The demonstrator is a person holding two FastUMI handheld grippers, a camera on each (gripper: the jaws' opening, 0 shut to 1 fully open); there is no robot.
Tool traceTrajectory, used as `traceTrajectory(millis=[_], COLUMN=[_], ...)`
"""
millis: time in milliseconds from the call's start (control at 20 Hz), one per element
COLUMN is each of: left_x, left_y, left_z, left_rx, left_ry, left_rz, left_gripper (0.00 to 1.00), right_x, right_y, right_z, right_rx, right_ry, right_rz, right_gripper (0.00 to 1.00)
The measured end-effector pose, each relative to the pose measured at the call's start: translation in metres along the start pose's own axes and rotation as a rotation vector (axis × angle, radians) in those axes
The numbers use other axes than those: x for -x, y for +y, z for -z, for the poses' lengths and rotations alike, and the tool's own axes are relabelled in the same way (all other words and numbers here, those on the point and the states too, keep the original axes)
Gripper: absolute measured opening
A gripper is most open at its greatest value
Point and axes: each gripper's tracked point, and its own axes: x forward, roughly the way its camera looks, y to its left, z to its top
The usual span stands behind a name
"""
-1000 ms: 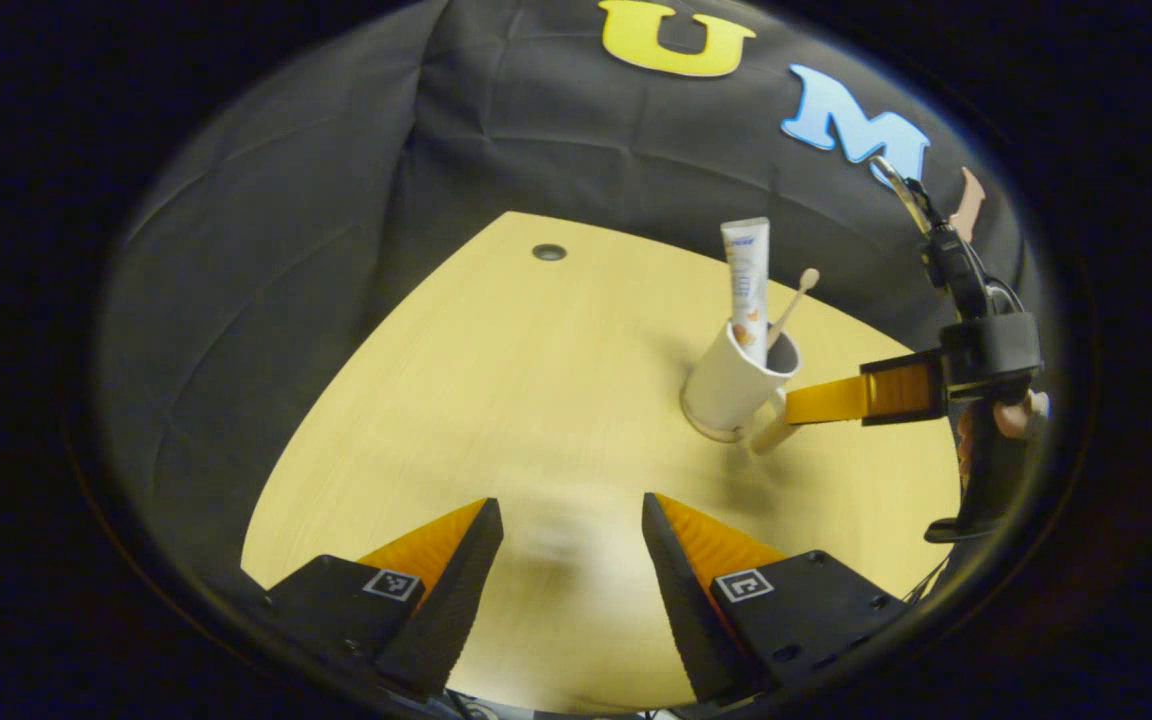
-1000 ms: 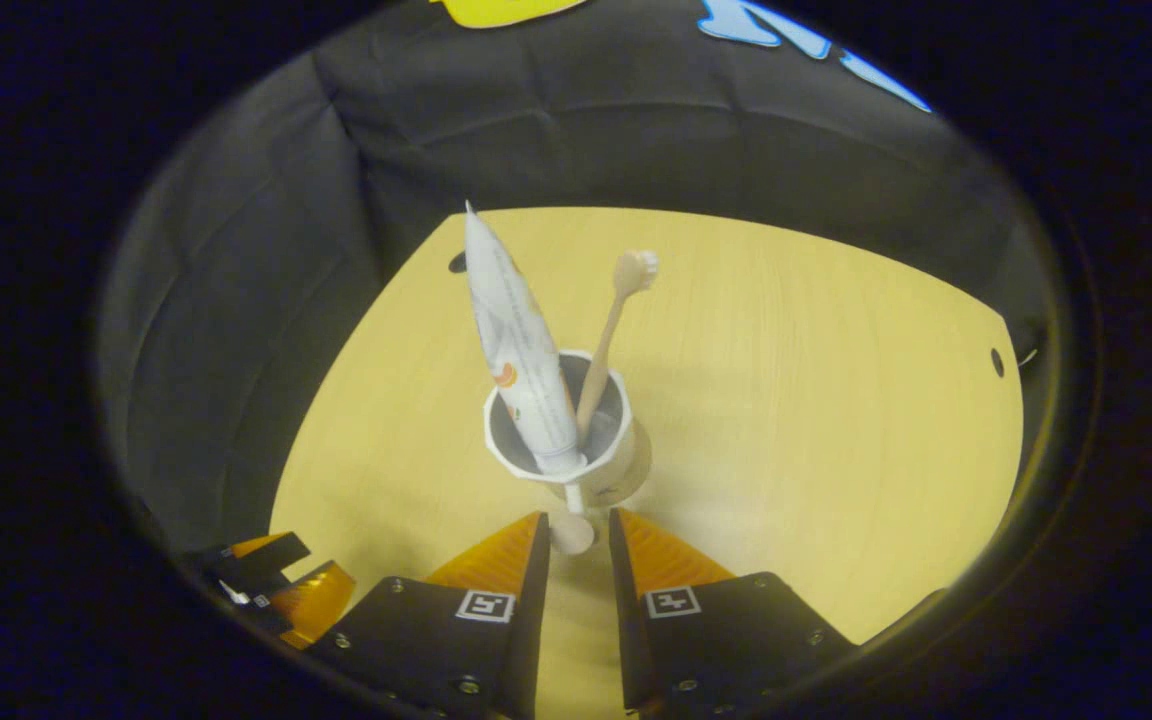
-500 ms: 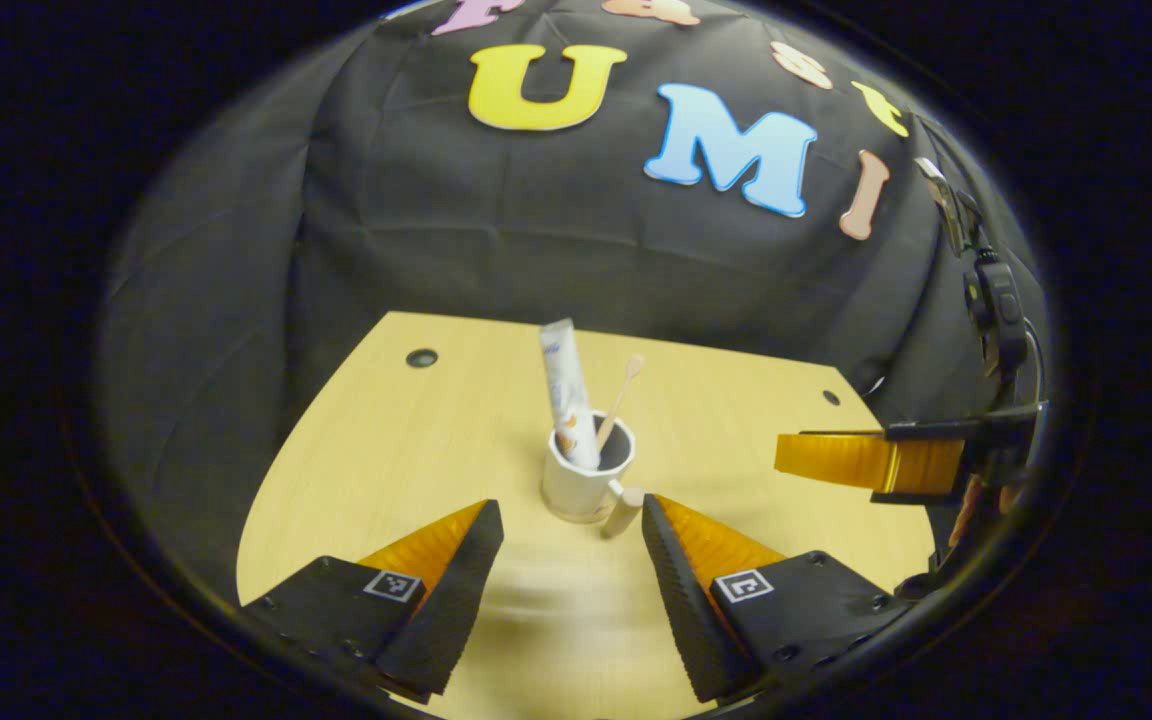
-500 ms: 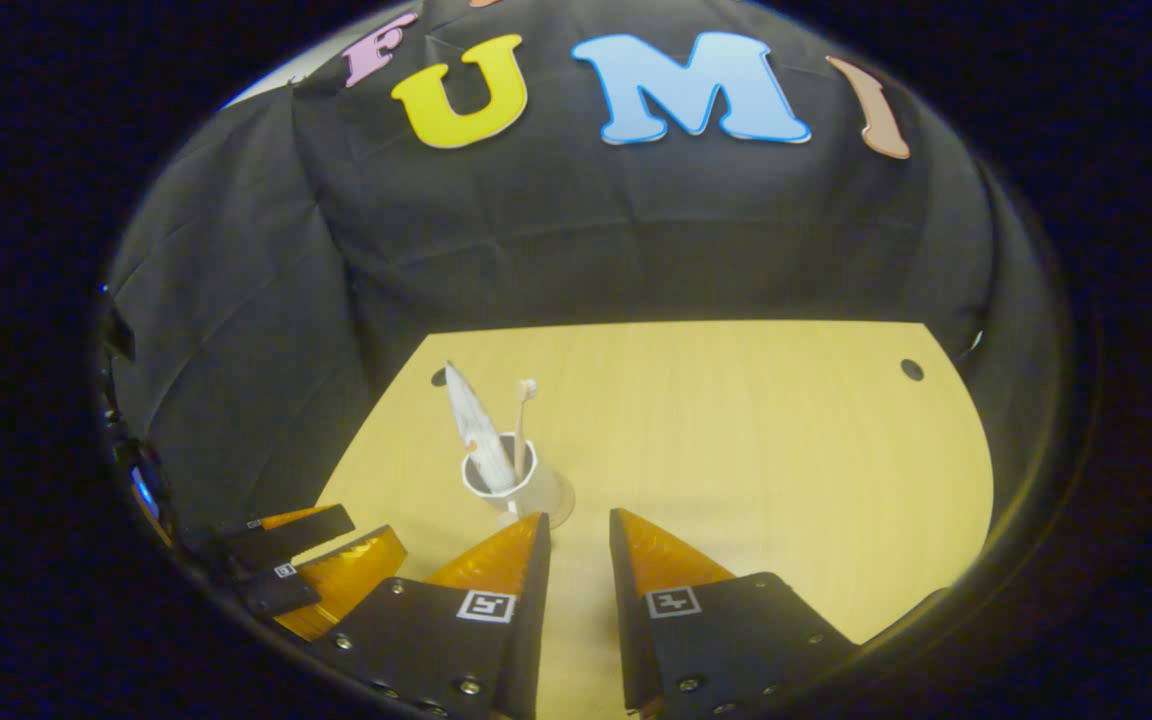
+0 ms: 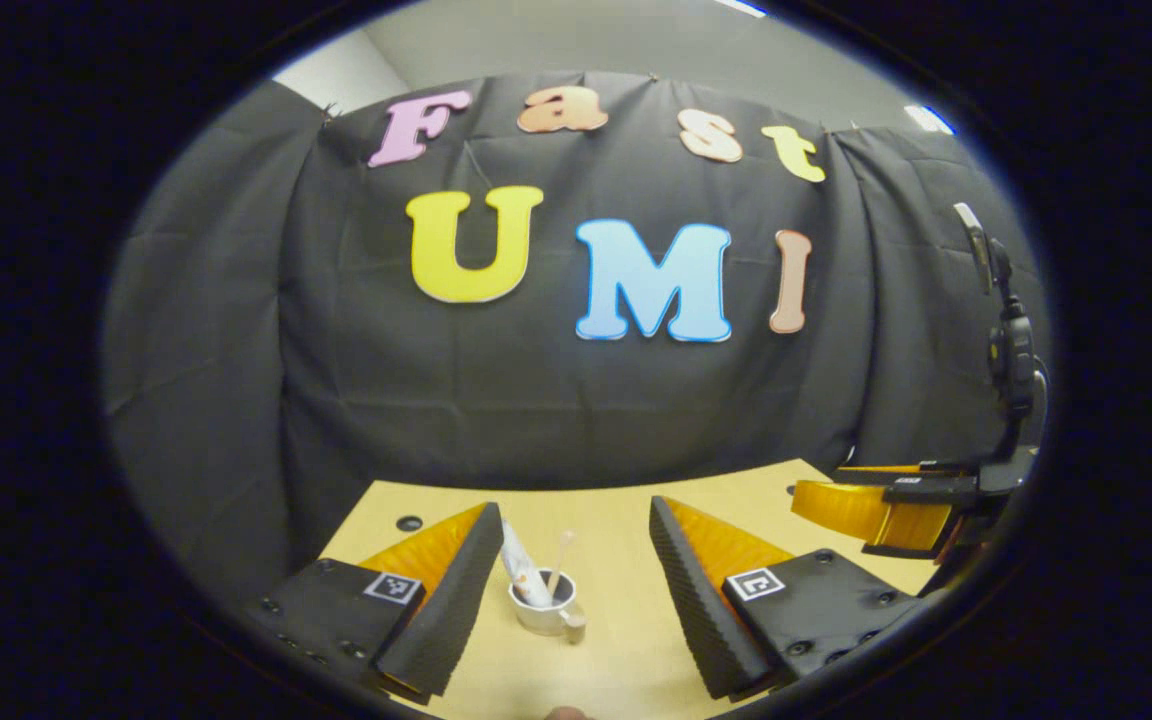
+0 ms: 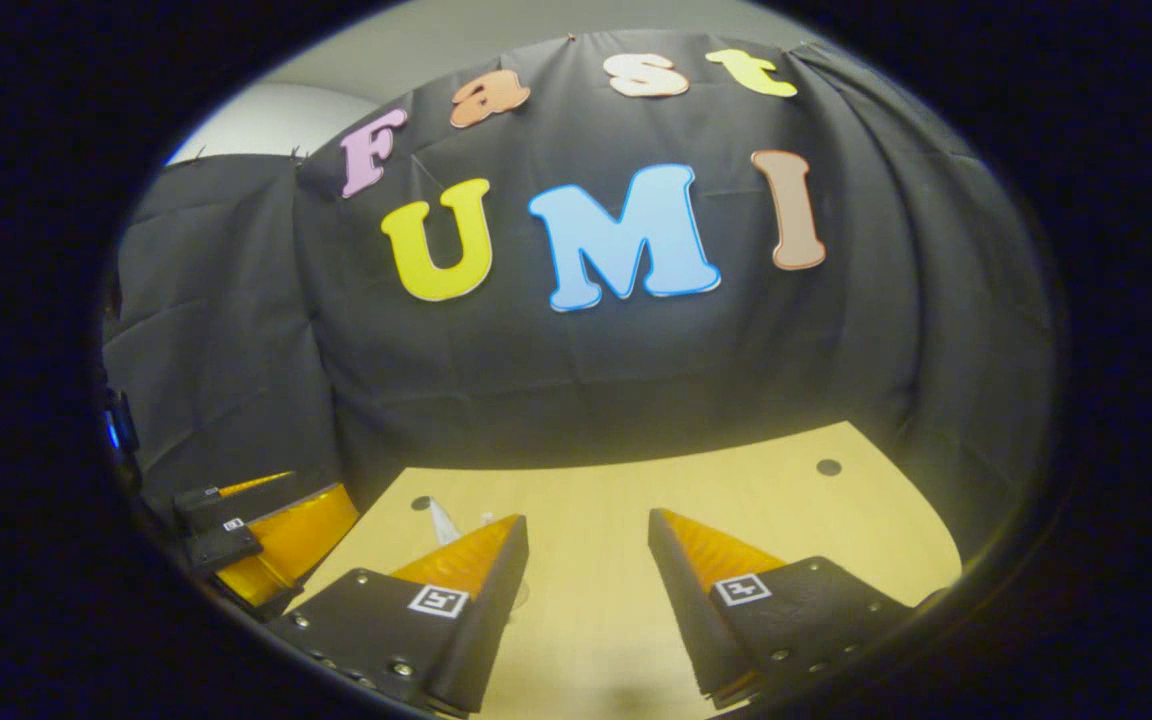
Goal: Put the toothbrush and toothpaste on the desktop into the cup, then pick up the cup and place it on the coaster on the desktop.
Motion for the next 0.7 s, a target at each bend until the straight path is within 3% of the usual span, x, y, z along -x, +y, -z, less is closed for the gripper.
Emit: traceTrajectory(millis=[50, 200, 450, 700], left_x=[0.002, 0.004, 0.015, 0.010], left_y=[0.000, -0.006, -0.018, -0.042], left_z=[-0.003, -0.015, -0.022, -0.025], left_rx=[-0.014, -0.028, -0.052, -0.102], left_ry=[-0.028, -0.107, -0.130, -0.135], left_rz=[-0.012, -0.005, 0.053, 0.044], left_gripper=[0.95, 0.96, 0.95, 0.94], right_x=[0.009, 0.032, 0.054, 0.060], right_y=[-0.001, -0.011, -0.020, -0.042], right_z=[-0.006, -0.031, -0.052, -0.057], right_rx=[0.014, 0.061, 0.084, 0.085], right_ry=[-0.032, -0.137, -0.213, -0.242], right_rz=[0.004, 0.039, 0.093, 0.064], right_gripper=[0.74, 0.94, 0.94, 0.94])
